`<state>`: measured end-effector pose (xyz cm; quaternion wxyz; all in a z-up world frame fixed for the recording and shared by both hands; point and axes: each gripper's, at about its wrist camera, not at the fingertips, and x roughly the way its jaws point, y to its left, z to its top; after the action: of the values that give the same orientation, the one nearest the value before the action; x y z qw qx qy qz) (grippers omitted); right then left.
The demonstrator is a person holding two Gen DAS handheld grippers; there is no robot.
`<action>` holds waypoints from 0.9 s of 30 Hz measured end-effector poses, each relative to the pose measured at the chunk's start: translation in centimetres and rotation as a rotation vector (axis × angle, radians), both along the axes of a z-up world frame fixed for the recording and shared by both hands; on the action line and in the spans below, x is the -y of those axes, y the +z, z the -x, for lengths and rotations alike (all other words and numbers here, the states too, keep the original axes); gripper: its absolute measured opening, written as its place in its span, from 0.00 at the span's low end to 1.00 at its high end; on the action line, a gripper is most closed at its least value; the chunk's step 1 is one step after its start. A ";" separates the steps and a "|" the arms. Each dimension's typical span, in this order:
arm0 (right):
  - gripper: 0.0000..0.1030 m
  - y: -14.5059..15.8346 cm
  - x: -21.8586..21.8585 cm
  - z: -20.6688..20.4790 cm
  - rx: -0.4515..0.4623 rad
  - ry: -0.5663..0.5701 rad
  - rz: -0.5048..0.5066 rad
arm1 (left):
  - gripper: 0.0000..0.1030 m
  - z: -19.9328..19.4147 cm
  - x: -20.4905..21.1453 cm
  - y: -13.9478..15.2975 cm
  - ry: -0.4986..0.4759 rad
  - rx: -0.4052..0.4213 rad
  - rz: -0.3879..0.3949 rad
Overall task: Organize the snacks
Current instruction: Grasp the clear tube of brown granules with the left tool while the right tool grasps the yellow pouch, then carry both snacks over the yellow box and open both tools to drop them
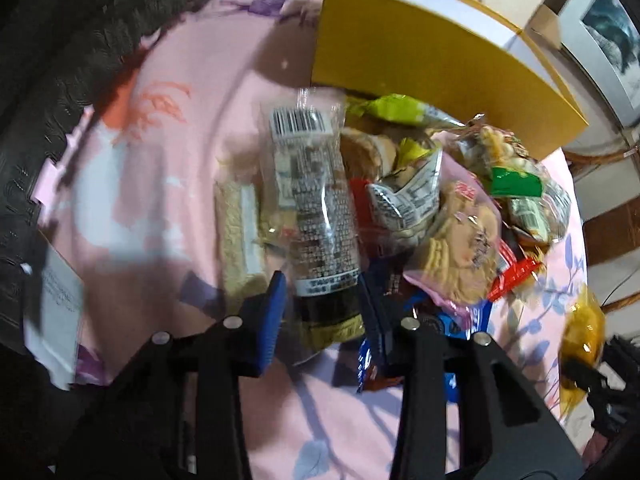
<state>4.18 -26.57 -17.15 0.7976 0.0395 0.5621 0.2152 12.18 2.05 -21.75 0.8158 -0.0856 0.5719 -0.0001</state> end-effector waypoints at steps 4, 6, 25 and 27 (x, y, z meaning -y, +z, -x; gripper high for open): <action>0.38 -0.1 0.7 -0.1 -0.020 -0.033 -0.031 | 0.38 -1.1 0.6 -0.7 -0.002 0.001 -0.029; 0.38 -0.1 0.8 0.0 -0.023 -0.033 -0.038 | 0.40 -1.5 0.8 -1.0 0.005 -0.004 -0.034; 0.38 2.5 0.2 -1.4 0.041 -0.048 -0.081 | 0.24 0.2 -2.5 3.6 0.016 0.155 0.067; 0.38 2.8 0.0 -1.6 0.046 -0.051 -0.086 | 0.24 0.6 -2.9 5.2 0.009 0.185 0.074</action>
<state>5.73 -26.57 -14.36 0.8130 0.0830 0.5327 0.2198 11.60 4.92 -16.53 0.8614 -0.1177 0.4935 -0.0252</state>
